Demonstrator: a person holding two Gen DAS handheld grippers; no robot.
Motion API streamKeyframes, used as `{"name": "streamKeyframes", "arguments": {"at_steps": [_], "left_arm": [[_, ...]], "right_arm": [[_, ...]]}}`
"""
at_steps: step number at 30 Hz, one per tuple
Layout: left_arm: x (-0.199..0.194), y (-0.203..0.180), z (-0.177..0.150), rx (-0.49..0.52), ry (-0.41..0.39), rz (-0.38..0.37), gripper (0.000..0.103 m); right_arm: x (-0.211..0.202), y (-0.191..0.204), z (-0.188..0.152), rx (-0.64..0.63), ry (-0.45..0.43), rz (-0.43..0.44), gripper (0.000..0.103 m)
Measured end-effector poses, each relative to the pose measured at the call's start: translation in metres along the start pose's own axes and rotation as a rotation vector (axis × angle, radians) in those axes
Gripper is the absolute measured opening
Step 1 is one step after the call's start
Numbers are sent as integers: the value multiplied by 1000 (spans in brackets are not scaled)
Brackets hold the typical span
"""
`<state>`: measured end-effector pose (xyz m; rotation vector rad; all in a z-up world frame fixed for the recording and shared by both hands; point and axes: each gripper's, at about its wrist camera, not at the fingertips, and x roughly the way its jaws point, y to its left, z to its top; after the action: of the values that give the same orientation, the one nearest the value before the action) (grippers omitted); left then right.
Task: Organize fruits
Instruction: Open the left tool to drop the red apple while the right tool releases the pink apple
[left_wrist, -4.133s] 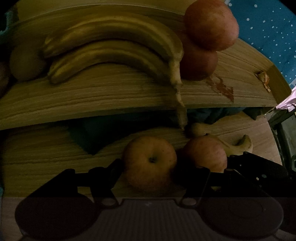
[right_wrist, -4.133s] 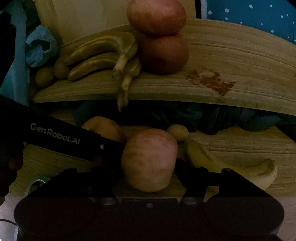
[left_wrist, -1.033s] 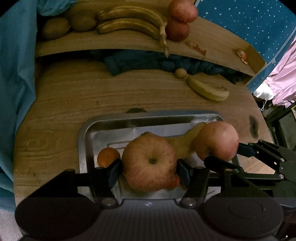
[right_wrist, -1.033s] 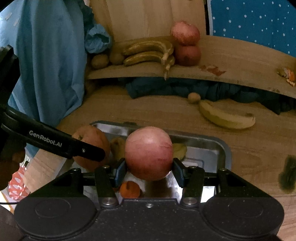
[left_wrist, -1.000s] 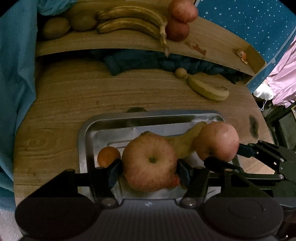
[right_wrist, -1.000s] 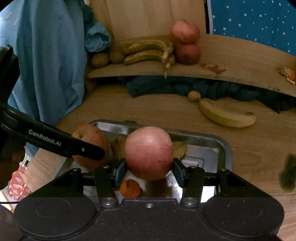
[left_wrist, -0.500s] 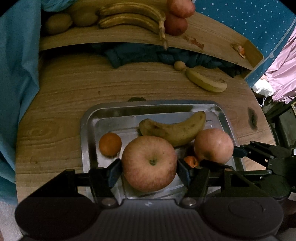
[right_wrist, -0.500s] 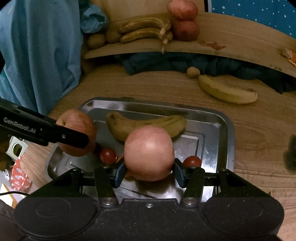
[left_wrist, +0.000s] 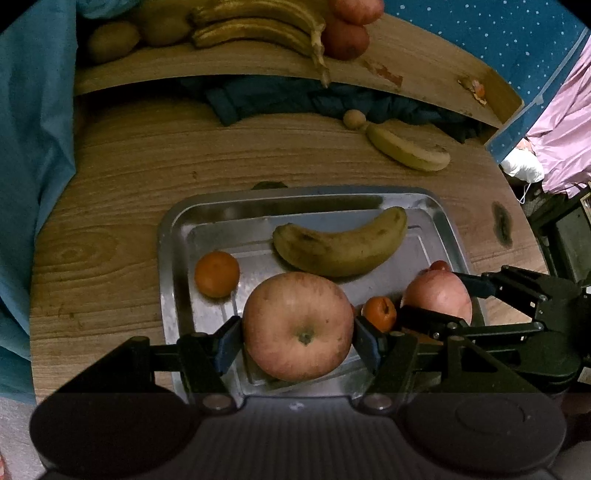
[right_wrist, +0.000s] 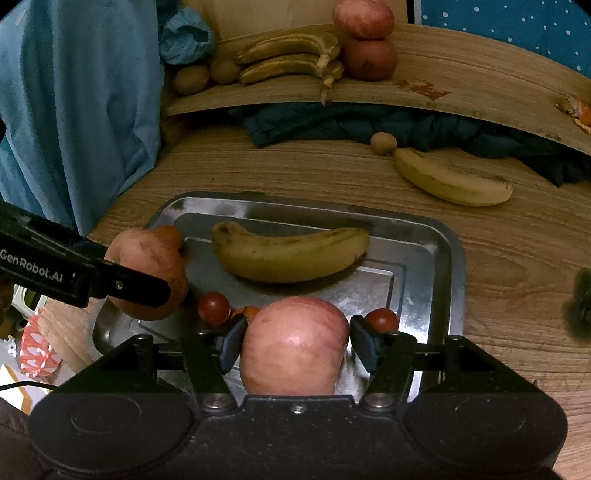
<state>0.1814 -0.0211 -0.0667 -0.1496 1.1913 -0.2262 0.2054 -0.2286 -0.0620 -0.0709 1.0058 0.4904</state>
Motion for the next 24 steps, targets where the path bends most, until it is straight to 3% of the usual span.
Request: {"name": "streamKeyframes", "arguments": {"at_steps": [16,24], "left_arm": [[-6,-3,10,47,-29,-20,74],[-11,1,19,38,-69,-6,87]], "right_arm": [[-11,-1,1,21,-30,-26,83],[-23,-4,3,42,-71,-69,92]]}}
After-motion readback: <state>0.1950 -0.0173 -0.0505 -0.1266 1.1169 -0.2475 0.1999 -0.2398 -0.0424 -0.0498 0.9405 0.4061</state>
